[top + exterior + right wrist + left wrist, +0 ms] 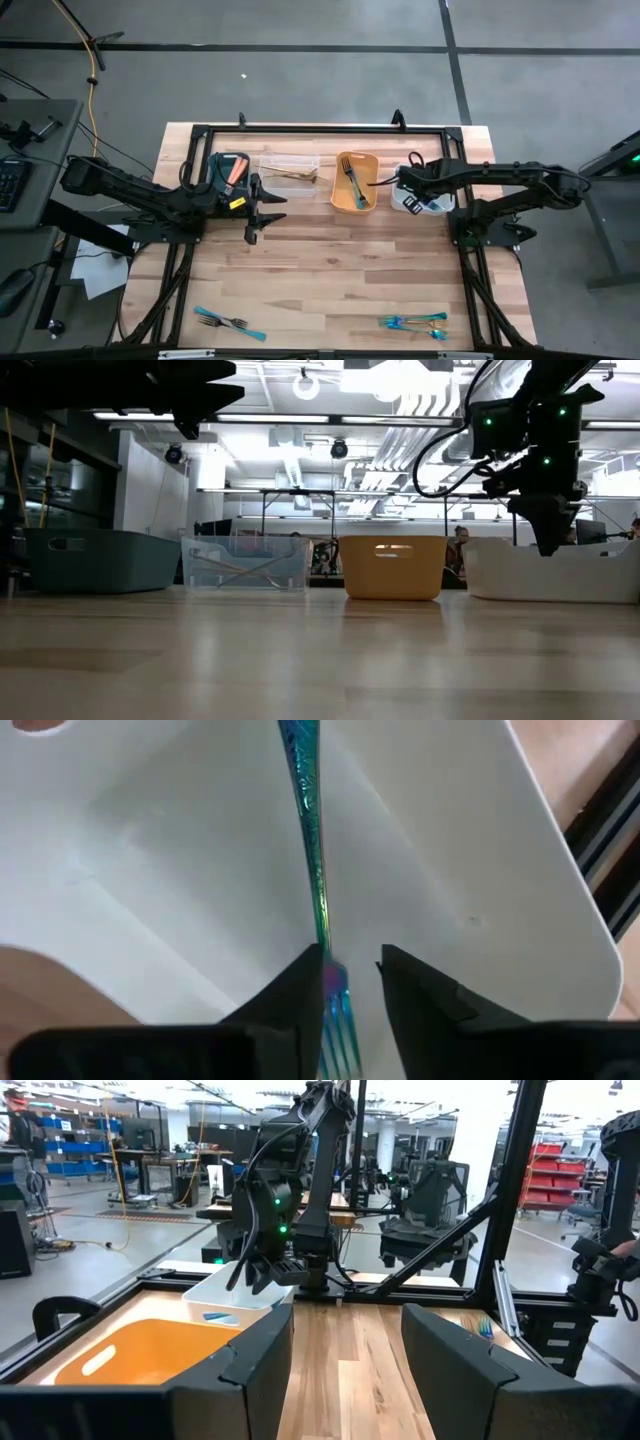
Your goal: Sort silverware by color (type)
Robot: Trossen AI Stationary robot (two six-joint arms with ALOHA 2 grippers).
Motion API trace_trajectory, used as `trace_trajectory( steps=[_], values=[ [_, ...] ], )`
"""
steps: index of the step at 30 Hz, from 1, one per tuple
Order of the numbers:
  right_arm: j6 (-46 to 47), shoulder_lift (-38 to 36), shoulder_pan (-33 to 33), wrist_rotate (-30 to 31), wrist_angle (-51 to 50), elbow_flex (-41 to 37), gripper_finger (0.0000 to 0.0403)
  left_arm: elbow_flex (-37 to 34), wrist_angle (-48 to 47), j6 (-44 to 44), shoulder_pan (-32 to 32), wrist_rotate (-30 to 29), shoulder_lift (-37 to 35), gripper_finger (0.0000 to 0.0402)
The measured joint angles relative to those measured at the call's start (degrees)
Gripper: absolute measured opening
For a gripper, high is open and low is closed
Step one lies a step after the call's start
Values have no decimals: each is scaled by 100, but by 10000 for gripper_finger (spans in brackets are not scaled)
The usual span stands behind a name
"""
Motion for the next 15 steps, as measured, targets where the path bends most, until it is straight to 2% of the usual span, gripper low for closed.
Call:
trace_trajectory(
  steps=[4, 8, 11, 15],
  values=[
    [0, -3, 35, -45, -167, 211, 120, 0, -1, 7, -2, 0, -1, 181],
    [7, -153, 377, -184, 103, 488, 125, 0, -1, 7, -2, 0, 0, 181],
    [20, -379, 829, -367, 1138, 423, 125, 0, -2, 7, -2, 0, -1, 181],
    [-100, -480, 1527, -436, 3074, 127, 126, 0, -7, -49, -1, 0, -1, 181]
  ],
)
